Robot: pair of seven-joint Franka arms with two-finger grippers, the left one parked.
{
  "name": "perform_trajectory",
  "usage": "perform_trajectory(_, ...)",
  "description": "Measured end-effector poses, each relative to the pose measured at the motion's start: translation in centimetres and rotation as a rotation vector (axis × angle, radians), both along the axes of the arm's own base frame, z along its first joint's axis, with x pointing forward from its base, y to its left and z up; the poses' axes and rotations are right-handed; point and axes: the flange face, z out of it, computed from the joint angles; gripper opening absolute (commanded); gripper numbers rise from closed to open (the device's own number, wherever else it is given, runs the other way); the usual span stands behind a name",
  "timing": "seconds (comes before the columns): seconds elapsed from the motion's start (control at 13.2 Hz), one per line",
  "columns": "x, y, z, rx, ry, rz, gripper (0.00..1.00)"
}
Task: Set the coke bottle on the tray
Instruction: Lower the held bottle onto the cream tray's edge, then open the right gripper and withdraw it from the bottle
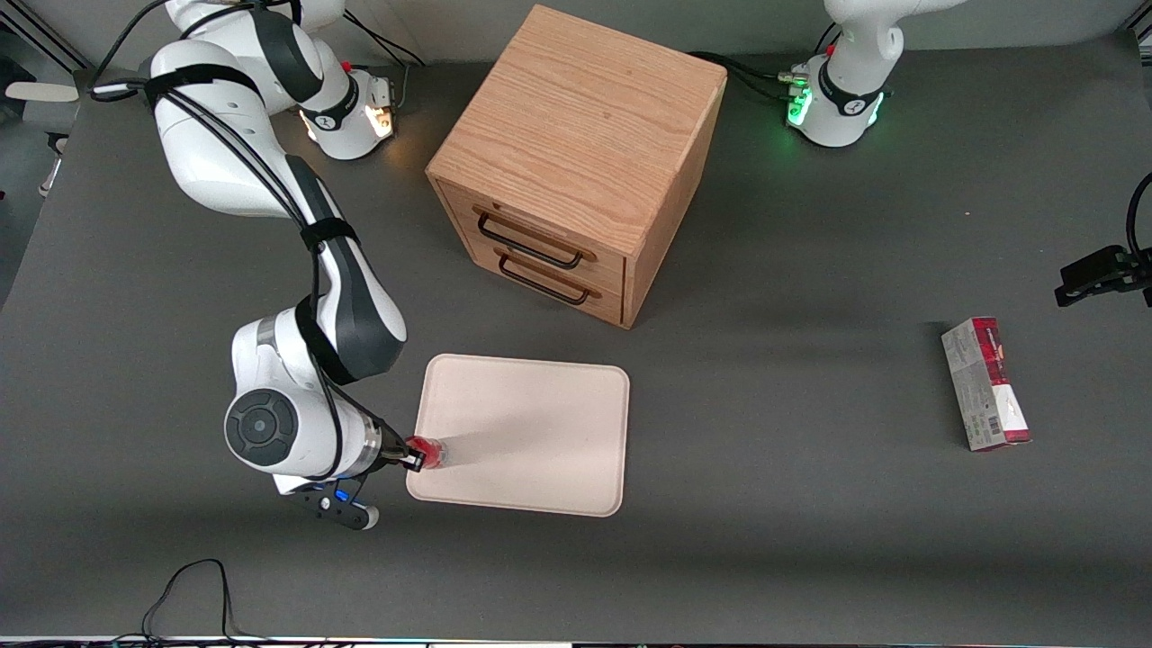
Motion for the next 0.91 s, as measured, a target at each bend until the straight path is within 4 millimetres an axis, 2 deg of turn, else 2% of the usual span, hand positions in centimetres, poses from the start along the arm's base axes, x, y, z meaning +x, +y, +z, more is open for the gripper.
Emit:
perform_trajectory(0.08,0.0,0.03,-0.01,0.0,-0.001,-0.001,0.99)
perform_trajectory(0.53,-0.11,0.76,0.22,-0.002,-0.012,0.008,1.0)
perform_trajectory(0.76,-0.08,0.71,0.24,-0.004,-0.013,0.008,1.0)
perform_trajectory(0.91,0.19,0.27,0.99,-0.004,-0.027,0.001,1.0)
